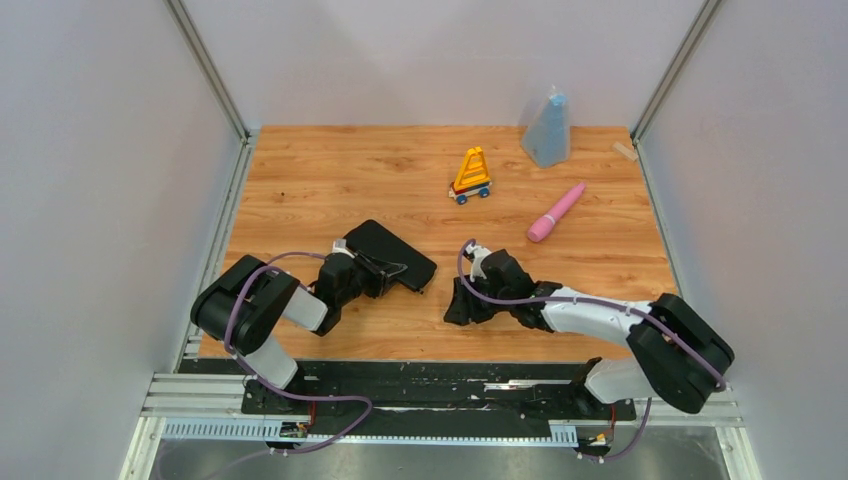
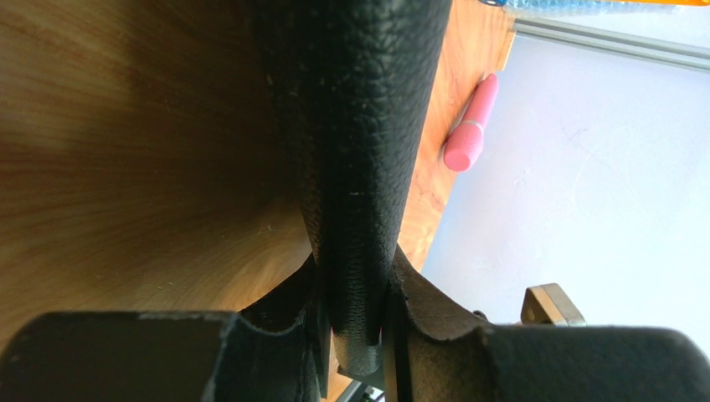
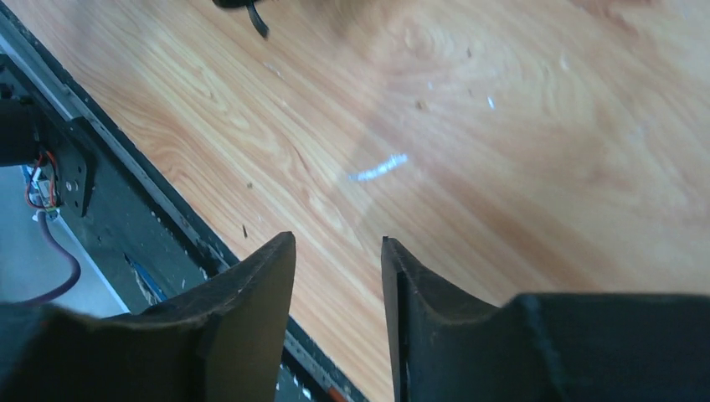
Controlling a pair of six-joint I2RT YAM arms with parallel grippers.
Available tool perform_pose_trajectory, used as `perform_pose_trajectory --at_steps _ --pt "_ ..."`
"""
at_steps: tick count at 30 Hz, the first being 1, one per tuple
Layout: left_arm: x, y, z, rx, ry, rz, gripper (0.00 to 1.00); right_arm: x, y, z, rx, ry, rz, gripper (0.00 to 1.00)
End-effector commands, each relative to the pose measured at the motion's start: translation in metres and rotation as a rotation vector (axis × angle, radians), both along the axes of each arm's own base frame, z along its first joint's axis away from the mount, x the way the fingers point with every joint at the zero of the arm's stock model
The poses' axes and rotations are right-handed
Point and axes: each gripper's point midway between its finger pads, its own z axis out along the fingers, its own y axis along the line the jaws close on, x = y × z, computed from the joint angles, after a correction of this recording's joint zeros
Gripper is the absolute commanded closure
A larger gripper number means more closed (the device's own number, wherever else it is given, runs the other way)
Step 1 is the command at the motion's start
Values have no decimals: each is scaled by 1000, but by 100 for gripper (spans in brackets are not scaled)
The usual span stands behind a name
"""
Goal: Sort the hair-cutting tools
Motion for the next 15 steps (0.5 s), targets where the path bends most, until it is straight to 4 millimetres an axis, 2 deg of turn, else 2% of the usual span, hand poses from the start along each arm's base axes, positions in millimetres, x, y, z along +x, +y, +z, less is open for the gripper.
perform_pose_trajectory --at_steps 1,7,15 --pt "0 4 -8 60 -13 -9 73 33 45 34 159 -116 47 54" --pt "-1 2 -7 52 -15 -20 73 53 74 37 213 -137 88 49" --pt "-1 -1 -5 37 -19 -31 72 68 93 22 205 -126 117 52"
